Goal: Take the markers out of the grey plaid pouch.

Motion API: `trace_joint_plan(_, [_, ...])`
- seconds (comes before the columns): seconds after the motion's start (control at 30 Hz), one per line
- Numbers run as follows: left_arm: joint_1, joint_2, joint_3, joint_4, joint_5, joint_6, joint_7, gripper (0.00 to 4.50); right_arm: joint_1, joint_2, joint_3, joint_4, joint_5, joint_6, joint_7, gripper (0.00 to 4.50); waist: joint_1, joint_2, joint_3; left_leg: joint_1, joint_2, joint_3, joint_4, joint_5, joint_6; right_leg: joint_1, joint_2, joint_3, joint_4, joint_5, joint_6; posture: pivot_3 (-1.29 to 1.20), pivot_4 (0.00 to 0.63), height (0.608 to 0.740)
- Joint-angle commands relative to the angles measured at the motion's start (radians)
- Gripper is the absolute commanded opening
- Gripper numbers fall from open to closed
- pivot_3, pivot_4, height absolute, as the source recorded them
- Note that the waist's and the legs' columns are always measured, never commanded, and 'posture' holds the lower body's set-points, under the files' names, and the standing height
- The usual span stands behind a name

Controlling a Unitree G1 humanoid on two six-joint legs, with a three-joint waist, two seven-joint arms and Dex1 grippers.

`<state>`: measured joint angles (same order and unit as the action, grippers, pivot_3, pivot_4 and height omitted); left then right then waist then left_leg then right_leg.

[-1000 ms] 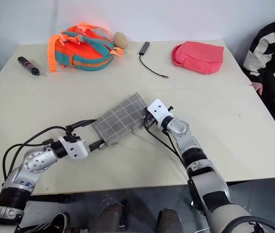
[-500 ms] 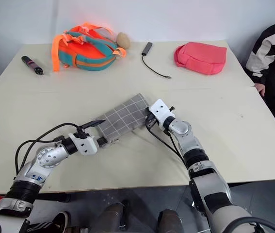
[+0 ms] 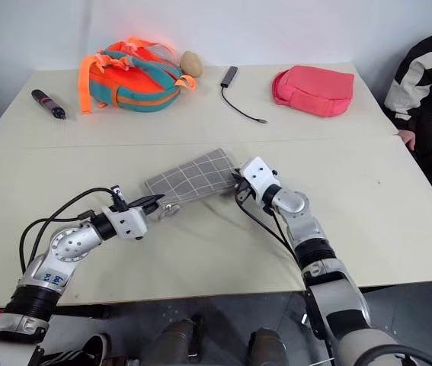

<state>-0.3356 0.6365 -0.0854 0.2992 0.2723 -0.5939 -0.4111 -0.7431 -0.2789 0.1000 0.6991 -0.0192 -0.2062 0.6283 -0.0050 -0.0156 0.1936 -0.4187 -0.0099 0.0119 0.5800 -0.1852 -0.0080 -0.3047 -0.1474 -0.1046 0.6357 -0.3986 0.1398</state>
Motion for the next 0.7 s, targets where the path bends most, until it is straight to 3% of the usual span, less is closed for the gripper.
trace_joint_plan(0.03, [0.035, -0.01, -0.039, -0.025, 0.027, 0.017, -0.013, 0.0, 0.048, -0.038, -0.068, -0.254, 0.16, 0.194, 0.102, 1.94, 0.001, 0.0, 0.0, 0.0, 0.0, 0.0, 0.0, 0.0, 0.0, 0.0, 0.0, 0.0, 0.0, 0.0, 0.0, 0.0, 0.15, 0.74])
trace_joint_plan(0.17, [0.03, -0.031, -0.043, -0.076, 0.029, 0.059, -0.01, 0.0, 0.186, -0.098, -0.063, -0.595, 0.375, 0.555, 0.237, 3.27, 0.007, 0.0, 0.0, 0.0, 0.0, 0.0, 0.0, 0.0, 0.0, 0.0, 0.0, 0.0, 0.0, 0.0, 0.0, 0.0, 0.15, 0.74])
trace_joint_plan(0.27, [0.027, -0.047, -0.048, -0.114, 0.037, 0.087, -0.006, 0.0, 0.289, -0.116, -0.042, -0.746, 0.432, 0.692, 0.235, 4.24, 0.011, -0.002, -0.001, 0.0, 0.0, -0.001, 0.001, -0.002, 0.002, 0.001, 0.0, 0.0, 0.0, 0.0, 0.0, 0.0, 0.15, 0.74])
trace_joint_plan(0.43, [0.012, -0.07, -0.052, -0.184, 0.025, 0.146, -0.023, 0.0, 0.425, -0.047, 0.04, -0.868, 0.416, 0.782, 0.135, 4.24, 0.015, -0.002, -0.001, -0.002, 0.0, 0.0, 0.002, -0.002, 0.002, 0.0, 0.0, 0.0, -0.001, 0.0, 0.0, 0.0, 0.15, 0.74])
trace_joint_plan(0.7, [0.003, -0.09, -0.068, -0.246, 0.033, 0.193, -0.036, 0.0, 0.417, 0.091, 0.089, -0.842, 0.375, 0.777, 0.007, 4.24, 0.005, -0.002, -0.001, -0.002, 0.001, 0.0, 0.001, -0.002, 0.001, -0.002, 0.001, 0.0, 0.0, 0.0, 0.0, 0.0, 0.15, 0.74])
